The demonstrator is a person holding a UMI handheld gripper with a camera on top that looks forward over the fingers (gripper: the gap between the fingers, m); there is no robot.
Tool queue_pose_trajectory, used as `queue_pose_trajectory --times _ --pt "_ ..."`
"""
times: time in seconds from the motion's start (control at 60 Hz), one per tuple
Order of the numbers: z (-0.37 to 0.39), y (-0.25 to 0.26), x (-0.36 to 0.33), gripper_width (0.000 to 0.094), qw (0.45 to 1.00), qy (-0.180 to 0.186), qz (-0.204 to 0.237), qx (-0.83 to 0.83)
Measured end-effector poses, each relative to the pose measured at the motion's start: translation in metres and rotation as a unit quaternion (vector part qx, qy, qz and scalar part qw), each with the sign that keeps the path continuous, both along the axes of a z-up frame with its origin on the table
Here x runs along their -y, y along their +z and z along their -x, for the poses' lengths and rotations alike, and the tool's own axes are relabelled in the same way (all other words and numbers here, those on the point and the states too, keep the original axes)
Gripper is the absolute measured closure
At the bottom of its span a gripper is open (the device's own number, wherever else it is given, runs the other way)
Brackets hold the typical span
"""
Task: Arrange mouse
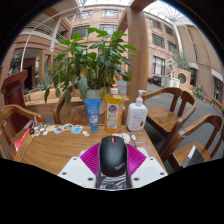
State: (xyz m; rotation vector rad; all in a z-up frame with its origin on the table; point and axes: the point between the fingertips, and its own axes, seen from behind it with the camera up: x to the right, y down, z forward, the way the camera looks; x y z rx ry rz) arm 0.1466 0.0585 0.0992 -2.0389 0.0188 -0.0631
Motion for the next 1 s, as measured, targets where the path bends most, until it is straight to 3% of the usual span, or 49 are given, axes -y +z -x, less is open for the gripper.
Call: queue_pose_trajectory --times 0.167,0.367,0.417,0.483,0.8,1.0 --pt "-0.026 -0.081 0.012 0.0556 0.997 -0.024 0.077 0.003" --pt "-0.026 -0.11 0.023 0.0448 0.993 -0.022 0.119 -0.01" --pt "-0.028 -0.103 0.026 0.0328 0.993 -0.023 0.114 0.0" --pt "-0.031 -0.087 0.034 0.0073 0.994 -0.025 0.102 0.013" --pt "-0.013 0.021 0.121 0.0084 0.998 -0.025 0.053 0.018" --pt "-0.006 0.063 0.178 0.0084 0.999 -0.027 0.036 0.021"
